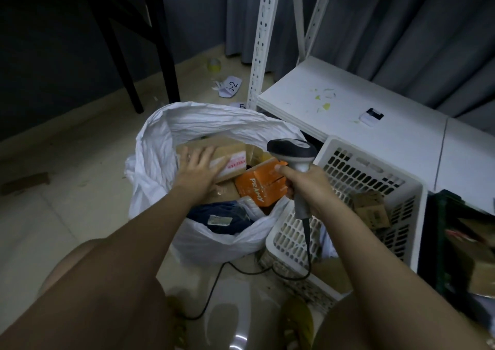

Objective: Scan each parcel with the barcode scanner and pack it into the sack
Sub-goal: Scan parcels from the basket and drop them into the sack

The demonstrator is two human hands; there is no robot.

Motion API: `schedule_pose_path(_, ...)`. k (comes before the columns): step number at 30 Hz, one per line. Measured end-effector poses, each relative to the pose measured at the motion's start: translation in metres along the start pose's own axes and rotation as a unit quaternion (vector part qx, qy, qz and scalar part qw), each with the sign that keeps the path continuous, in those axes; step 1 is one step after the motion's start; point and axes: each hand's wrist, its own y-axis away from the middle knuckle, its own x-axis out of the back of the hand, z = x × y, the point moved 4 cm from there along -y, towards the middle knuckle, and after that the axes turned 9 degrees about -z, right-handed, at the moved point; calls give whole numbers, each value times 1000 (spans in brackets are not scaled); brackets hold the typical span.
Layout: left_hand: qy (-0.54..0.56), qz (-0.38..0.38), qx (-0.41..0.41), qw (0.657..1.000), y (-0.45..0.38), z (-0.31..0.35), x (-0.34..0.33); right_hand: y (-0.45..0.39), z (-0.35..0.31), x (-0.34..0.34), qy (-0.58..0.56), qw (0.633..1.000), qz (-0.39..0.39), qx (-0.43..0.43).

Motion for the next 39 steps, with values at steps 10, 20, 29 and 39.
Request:
schedule_pose_path(10, 234, 21, -6, 972, 2, -12, 8, -28, 40, 41, -61, 989, 97, -95)
schedule_pose_path(20, 337, 79, 279, 896, 8, -101, 0, -73, 76, 48, -50, 978, 164, -115)
schedule_pose_path(29, 422, 107, 339, 834, -4, -132, -28, -108, 101, 47, 134, 950, 243, -143)
schedule_pose_path(39, 456, 174, 296, 821, -12, -108, -11, -104, 94, 43, 174, 945, 236, -147)
